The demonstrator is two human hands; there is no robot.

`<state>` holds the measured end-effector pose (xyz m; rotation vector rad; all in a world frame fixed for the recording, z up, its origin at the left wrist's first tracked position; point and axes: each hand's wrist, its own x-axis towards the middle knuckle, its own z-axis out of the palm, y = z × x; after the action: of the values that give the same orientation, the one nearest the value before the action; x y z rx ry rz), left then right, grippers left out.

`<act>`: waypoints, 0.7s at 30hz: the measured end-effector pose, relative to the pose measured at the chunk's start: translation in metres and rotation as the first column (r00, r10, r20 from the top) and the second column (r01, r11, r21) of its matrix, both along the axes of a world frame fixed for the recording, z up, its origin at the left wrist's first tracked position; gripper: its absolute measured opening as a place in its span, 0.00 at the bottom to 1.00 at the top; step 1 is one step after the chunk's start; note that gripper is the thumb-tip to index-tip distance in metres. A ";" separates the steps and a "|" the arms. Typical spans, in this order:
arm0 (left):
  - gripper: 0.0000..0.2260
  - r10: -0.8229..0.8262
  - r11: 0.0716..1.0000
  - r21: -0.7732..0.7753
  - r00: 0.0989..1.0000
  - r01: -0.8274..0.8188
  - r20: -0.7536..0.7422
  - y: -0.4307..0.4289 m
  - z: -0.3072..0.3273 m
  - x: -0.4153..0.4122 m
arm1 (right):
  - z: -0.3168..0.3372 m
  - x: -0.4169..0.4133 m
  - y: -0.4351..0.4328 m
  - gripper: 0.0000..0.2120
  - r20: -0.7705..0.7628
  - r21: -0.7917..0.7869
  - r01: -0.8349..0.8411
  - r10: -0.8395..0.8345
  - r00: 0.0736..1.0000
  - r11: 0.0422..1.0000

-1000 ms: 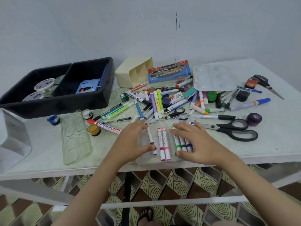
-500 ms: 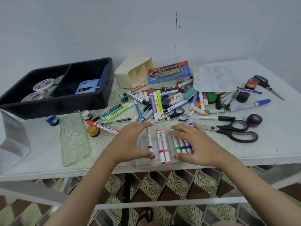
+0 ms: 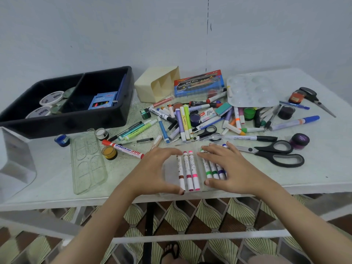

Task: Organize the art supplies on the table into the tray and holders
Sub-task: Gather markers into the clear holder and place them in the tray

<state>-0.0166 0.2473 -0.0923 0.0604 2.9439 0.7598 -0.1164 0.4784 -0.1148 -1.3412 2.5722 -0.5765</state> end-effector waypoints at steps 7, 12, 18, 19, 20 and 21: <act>0.49 -0.025 0.999 -0.034 0.998 0.027 0.051 0.003 -0.002 -0.006 | -0.001 -0.001 -0.001 0.37 -0.002 -0.007 0.002 -0.002 1.000 1.000; 0.50 -0.042 0.998 -0.044 0.992 0.048 0.121 0.001 -0.002 -0.010 | -0.001 0.000 -0.001 0.37 -0.004 0.000 0.003 -0.003 1.000 1.000; 0.50 -0.024 1.000 -0.003 0.994 0.025 0.103 0.003 -0.001 -0.010 | -0.001 -0.001 -0.001 0.39 -0.003 -0.002 -0.003 0.003 1.000 1.000; 0.49 -0.011 1.000 0.019 0.997 0.009 0.079 0.003 -0.002 -0.009 | 0.000 -0.001 -0.001 0.39 0.000 -0.005 -0.003 0.003 1.000 1.000; 0.49 0.000 0.999 0.036 0.998 -0.003 0.061 0.004 -0.003 -0.008 | 0.000 -0.001 -0.001 0.39 0.002 -0.008 -0.002 0.002 1.000 1.000; 0.48 0.006 0.999 0.041 0.999 -0.008 0.049 0.005 -0.004 -0.008 | 0.000 -0.001 -0.001 0.39 0.002 -0.010 -0.001 0.001 1.000 1.000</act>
<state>-0.0241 0.2520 -0.0964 0.0333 2.8837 0.8114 -0.1172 0.4771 -0.1152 -1.3442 2.5701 -0.5910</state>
